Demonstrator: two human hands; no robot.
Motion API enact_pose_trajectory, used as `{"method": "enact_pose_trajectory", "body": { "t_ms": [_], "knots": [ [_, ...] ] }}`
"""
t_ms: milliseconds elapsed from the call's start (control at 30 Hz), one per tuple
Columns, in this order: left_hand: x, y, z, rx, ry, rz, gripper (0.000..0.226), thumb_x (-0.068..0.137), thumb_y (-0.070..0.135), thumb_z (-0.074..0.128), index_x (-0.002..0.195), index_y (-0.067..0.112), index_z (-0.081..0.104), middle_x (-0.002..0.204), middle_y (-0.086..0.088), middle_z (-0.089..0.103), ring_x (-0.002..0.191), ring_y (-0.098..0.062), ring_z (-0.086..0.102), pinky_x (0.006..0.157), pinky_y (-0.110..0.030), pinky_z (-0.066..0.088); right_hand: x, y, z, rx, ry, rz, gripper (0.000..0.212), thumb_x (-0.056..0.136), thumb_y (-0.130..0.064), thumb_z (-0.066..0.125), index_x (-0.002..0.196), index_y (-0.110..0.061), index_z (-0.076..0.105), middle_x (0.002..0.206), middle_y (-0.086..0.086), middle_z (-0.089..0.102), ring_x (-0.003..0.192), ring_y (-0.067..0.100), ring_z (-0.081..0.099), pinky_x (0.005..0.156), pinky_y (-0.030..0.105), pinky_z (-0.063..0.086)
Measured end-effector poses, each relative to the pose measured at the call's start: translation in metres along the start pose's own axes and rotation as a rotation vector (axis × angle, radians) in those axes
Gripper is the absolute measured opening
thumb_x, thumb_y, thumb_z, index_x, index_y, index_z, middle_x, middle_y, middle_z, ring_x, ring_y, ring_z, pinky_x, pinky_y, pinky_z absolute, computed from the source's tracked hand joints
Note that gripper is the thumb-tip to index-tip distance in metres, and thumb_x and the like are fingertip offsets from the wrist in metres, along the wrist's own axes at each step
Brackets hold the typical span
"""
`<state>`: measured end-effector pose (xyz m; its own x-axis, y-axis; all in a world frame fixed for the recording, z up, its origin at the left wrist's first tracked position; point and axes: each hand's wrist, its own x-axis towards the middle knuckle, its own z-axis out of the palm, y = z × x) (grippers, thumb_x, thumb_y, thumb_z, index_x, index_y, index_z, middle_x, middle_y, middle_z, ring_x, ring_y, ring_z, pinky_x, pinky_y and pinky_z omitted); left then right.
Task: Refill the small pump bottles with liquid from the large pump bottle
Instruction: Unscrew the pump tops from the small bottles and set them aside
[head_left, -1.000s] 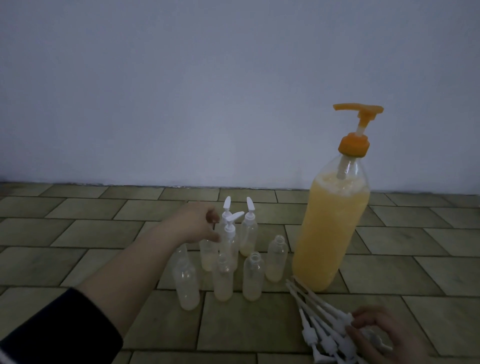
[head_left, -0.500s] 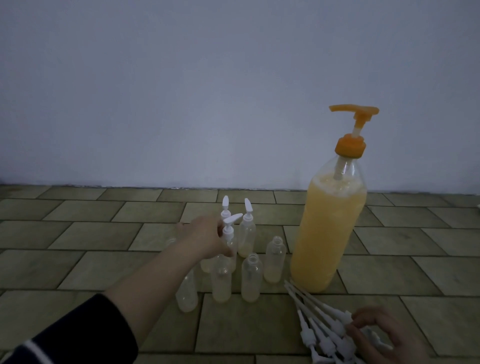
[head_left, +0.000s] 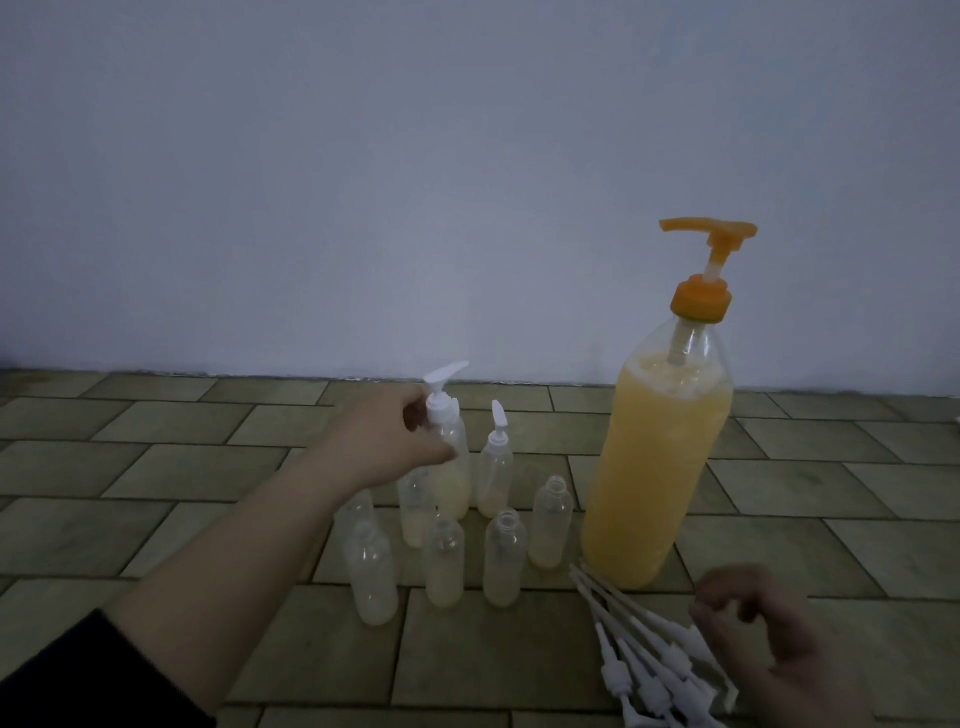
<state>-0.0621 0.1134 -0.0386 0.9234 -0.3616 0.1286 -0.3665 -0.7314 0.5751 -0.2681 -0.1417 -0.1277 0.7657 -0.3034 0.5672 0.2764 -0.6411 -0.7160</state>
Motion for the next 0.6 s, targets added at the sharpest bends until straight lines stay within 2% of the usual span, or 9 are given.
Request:
{"method": "enact_pose_trajectory", "body": {
  "t_ms": [67,133,200,233,333,400,467,533,600],
  "knots": [
    [-0.005,0.009,-0.008,-0.071,0.059,0.044,0.03,0.067,0.038,0.074,0.088,0.024,0.06,0.088,0.007,0.064,0.083,-0.012,0.062,0.071,-0.032,0.053,0.018,-0.026,0.003,0.093,-0.009,0.075,0.015,0.07,-0.041,0.071,0.08,-0.032,0.064,0.075,-0.006,0.062,0.07,0.009,0.056,0.062,0.026,0.046],
    [-0.013,0.021,-0.013,-0.233,0.125,0.084,0.028,0.07,0.031,0.075,0.092,0.025,0.059,0.088,0.011,0.065,0.082,-0.005,0.063,0.061,-0.017,0.05,0.044,-0.06,0.011,0.153,-0.013,0.102,0.032,0.072,-0.061,0.064,0.087,-0.033,0.067,0.081,-0.004,0.066,0.075,0.011,0.061,0.065,0.022,0.051],
    [-0.022,0.033,-0.012,-0.391,0.188,0.147,0.028,0.072,0.028,0.076,0.095,0.025,0.06,0.086,0.013,0.064,0.079,0.002,0.062,0.056,-0.009,0.047,0.071,-0.093,0.022,0.273,-0.081,0.121,0.033,0.069,-0.052,0.061,0.096,-0.035,0.067,0.088,-0.006,0.068,0.082,0.009,0.064,0.068,0.02,0.053],
    [-0.026,0.038,-0.011,-0.46,0.209,0.175,0.027,0.072,0.027,0.076,0.094,0.027,0.06,0.083,0.013,0.064,0.075,0.003,0.062,0.057,-0.012,0.049,0.084,-0.107,0.027,0.35,-0.14,0.142,0.039,0.067,-0.047,0.06,0.102,-0.032,0.065,0.09,-0.007,0.068,0.084,0.005,0.064,0.068,0.016,0.051],
    [-0.036,0.044,-0.002,-0.633,0.182,0.208,0.027,0.072,0.029,0.079,0.094,0.03,0.063,0.085,0.008,0.066,0.075,-0.012,0.067,0.071,-0.035,0.059,0.112,-0.136,0.041,0.461,-0.224,0.211,0.051,0.065,-0.048,0.06,0.111,-0.026,0.062,0.092,-0.005,0.067,0.076,-0.004,0.061,0.062,0.006,0.046],
    [-0.041,0.043,0.004,-0.674,0.119,0.212,0.042,0.067,0.044,0.078,0.103,0.027,0.065,0.093,0.004,0.068,0.086,-0.02,0.067,0.077,-0.038,0.057,0.122,-0.142,0.051,0.449,-0.166,0.252,0.049,0.065,-0.048,0.064,0.105,-0.02,0.066,0.091,-0.002,0.069,0.072,-0.005,0.061,0.059,0.006,0.045],
    [-0.046,0.042,0.008,-0.692,0.086,0.213,0.056,0.066,0.053,0.076,0.112,0.022,0.064,0.097,0.005,0.069,0.094,-0.015,0.065,0.08,-0.033,0.055,0.127,-0.14,0.06,0.437,-0.087,0.312,0.04,0.067,-0.04,0.074,0.098,-0.016,0.068,0.086,-0.002,0.069,0.07,-0.004,0.063,0.06,0.007,0.048],
    [-0.051,0.042,0.01,-0.696,0.079,0.217,0.057,0.068,0.047,0.069,0.117,0.018,0.062,0.103,0.007,0.069,0.1,-0.009,0.064,0.084,-0.03,0.054,0.128,-0.137,0.065,0.475,-0.05,0.367,0.03,0.067,-0.029,0.079,0.089,-0.011,0.068,0.079,0.0,0.067,0.063,-0.003,0.062,0.058,0.009,0.049],
    [-0.056,0.042,0.011,-0.745,0.029,0.22,0.05,0.07,0.041,0.065,0.114,0.016,0.065,0.097,0.009,0.071,0.095,-0.008,0.065,0.08,-0.027,0.054,0.126,-0.135,0.066,0.505,-0.101,0.357,0.023,0.07,-0.019,0.078,0.085,-0.004,0.069,0.076,0.004,0.068,0.062,0.002,0.062,0.057,0.011,0.05]
  ]
}}
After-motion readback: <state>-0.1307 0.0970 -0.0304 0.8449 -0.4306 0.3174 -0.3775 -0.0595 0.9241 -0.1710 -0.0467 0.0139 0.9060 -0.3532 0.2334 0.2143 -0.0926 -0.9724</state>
